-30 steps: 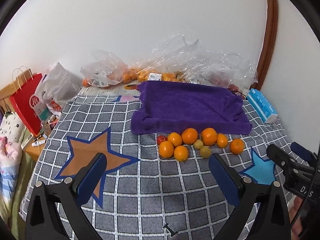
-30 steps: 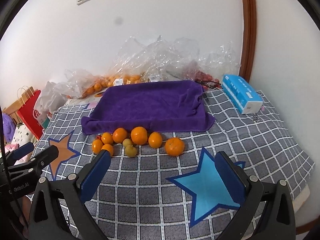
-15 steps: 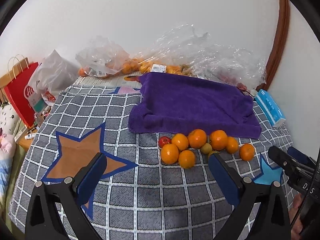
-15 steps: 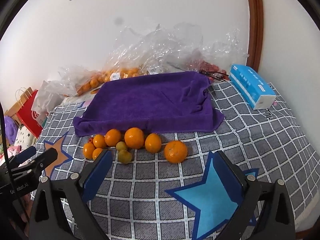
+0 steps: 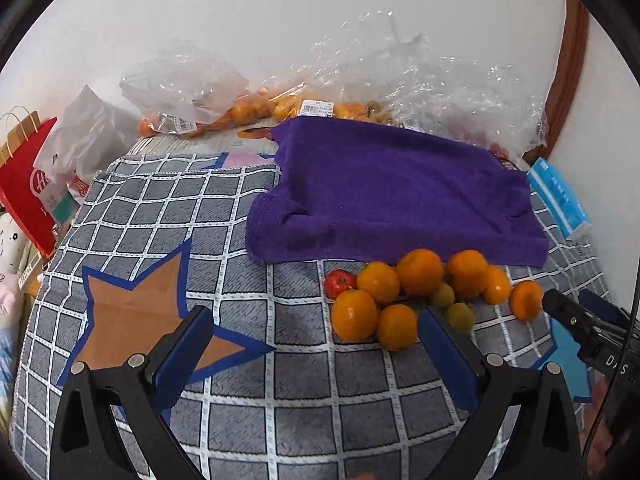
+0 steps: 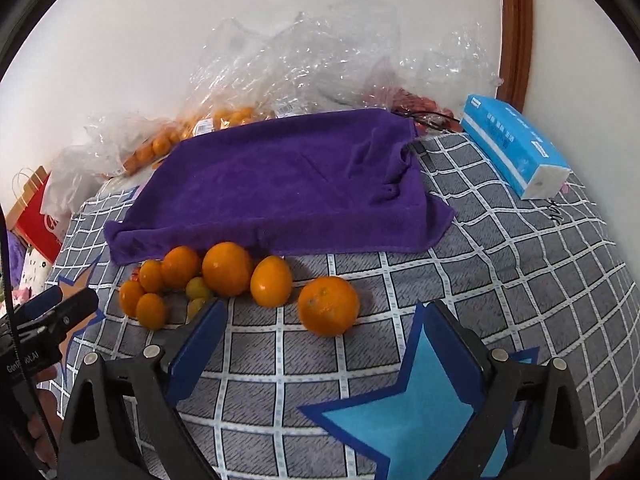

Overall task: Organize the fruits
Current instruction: 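Grasp a small orange with the left tool while the right tool grasps a large orange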

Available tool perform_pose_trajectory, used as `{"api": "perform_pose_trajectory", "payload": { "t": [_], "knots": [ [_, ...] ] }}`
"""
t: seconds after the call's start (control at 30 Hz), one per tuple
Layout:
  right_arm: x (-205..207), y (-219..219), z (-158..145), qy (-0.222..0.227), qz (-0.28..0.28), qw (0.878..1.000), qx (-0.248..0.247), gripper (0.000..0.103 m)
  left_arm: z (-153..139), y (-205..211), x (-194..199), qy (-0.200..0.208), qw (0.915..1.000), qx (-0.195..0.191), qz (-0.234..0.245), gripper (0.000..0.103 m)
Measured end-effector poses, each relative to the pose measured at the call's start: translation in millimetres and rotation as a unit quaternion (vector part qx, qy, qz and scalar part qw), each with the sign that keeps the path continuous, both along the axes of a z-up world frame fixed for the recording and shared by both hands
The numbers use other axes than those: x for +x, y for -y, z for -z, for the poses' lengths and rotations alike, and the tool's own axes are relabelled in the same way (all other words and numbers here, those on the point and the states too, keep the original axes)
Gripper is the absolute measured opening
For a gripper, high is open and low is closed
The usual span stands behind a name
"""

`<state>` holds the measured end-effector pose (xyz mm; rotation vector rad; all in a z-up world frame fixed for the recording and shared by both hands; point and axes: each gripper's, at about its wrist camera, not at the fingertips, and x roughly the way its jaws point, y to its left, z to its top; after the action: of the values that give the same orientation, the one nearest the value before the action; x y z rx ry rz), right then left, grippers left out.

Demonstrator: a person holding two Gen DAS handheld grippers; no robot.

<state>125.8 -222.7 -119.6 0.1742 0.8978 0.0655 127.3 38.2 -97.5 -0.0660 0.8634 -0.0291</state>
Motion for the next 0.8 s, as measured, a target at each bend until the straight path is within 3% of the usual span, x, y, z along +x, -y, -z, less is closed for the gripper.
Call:
{"api": "perform_pose_trajectory", "payload": {
  "t": [0.17,0.3,0.47,0.63,0.73,0.8],
  "knots": [
    [8,-2,8,-0.003,0.002,1.0,-0.018,0.098,7,-12,5,0.002,0.9998,-0.015,-0.013,0.102],
    [11,0,15,-0.004,-0.001,1.0,-0.01,0.094,13,-22,12,-0.015,0.9984,-0.049,-0.025,0.102],
    [18,-5,29,-0.012,-0.008,0.999,-0.029,0.082,23,-28,14,-0.018,0.9985,-0.036,-0.036,0.1],
    [20,-7,42,-0.022,-0.012,0.999,-0.031,0.064,27,-25,16,-0.037,0.9974,-0.061,-0.014,0.095],
    [23,-5,48,-0.021,-0.011,0.999,-0.025,0.063,29,-15,16,-0.037,0.9978,-0.055,0.005,0.094],
    [23,-7,50,-0.012,-0.011,0.999,-0.031,0.062,32,-7,16,-0.036,0.9984,-0.038,0.018,0.087]
  ]
}}
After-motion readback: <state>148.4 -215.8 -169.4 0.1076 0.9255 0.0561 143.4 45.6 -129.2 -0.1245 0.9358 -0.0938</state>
